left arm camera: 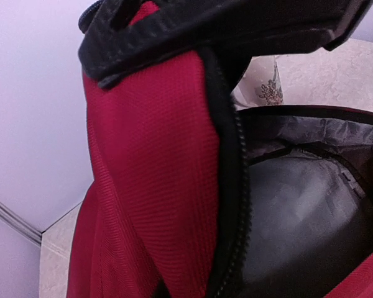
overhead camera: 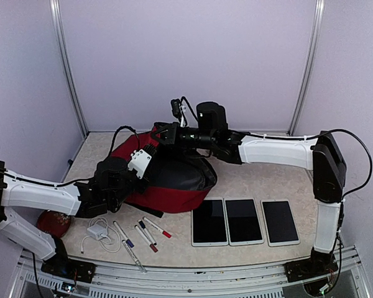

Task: Pack the student bag
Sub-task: Adjust the largest pocket of the student bag, then pick up the iPad from the center of the board.

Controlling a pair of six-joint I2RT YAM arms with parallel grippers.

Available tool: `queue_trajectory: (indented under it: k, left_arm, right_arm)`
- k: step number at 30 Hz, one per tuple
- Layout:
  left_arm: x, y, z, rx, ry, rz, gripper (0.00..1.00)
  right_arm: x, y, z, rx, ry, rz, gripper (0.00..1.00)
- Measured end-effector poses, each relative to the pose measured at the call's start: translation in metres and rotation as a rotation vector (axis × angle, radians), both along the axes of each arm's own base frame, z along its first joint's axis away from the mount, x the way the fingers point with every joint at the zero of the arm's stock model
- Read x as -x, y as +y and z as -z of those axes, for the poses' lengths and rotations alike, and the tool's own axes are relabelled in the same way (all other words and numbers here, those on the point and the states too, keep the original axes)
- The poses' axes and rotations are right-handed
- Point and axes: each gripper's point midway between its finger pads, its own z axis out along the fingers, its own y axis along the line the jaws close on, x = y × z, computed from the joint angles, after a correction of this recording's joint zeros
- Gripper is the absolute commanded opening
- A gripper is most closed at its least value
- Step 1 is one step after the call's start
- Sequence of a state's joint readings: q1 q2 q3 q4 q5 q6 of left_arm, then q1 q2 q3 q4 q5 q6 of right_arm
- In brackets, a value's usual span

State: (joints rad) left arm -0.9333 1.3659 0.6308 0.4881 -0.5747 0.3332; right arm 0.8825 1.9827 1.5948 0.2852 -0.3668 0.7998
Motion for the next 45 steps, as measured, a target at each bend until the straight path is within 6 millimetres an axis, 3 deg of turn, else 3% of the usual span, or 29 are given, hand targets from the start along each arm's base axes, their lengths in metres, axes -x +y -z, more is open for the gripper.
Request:
queue_trajectory:
  k: [4,8,12,15,17,22,24,27,31,38,39,43,45]
  left_arm:
    - [-0.006,0.004,-0.004,0.047,0.011,-0.023,0.0]
    - [-0.013,0.014,-0.004,0.103,0.046,-0.054,0.0]
    - [-0.013,0.022,-0.003,0.154,0.096,-0.072,0.0]
    - [-0.013,0.029,-0.006,0.207,0.132,-0.083,0.0]
    - [-0.012,0.033,-0.01,0.239,0.149,-0.084,0.0]
    - [-0.007,0.032,-0.012,0.279,0.19,-0.066,0.0]
    - [-0.005,0.032,-0.01,0.283,0.21,-0.062,0.0]
    - [-0.001,0.033,-0.007,0.283,0.234,-0.058,0.0]
    - [0.003,0.036,-0.011,0.296,0.234,-0.054,0.0]
    - [0.002,0.039,0.008,0.246,0.271,-0.082,0.0]
    - [0.002,0.039,0.014,0.234,0.284,-0.087,0.1]
    - [0.008,0.036,0.022,0.209,0.309,-0.084,0.73]
    - [0.016,0.029,0.014,0.218,0.296,-0.055,0.87]
  right_arm:
    - [0.008,-0.009,-0.001,0.036,-0.019,-0.009,0.33]
    - [0.019,-0.028,-0.003,0.118,-0.046,0.008,0.56]
    - [0.038,-0.071,-0.004,0.233,-0.07,0.059,0.76]
    - [0.054,-0.116,0.012,0.342,-0.031,0.135,0.9]
    - [0.065,-0.147,0.035,0.435,0.027,0.193,0.93]
    - [0.099,-0.229,0.13,0.736,0.245,0.327,0.99]
    - [0.122,-0.263,0.17,0.862,0.353,0.359,0.99]
    - [0.15,-0.296,0.201,0.975,0.449,0.387,0.99]
    - [0.169,-0.315,0.22,1.039,0.508,0.404,1.0]
    - [0.171,-0.319,0.244,1.106,0.538,0.405,1.0]
    - [0.171,-0.318,0.248,1.118,0.538,0.399,1.0]
    - [0.17,-0.311,0.258,1.145,0.533,0.354,0.93]
    - [0.169,-0.302,0.256,1.125,0.518,0.325,0.88]
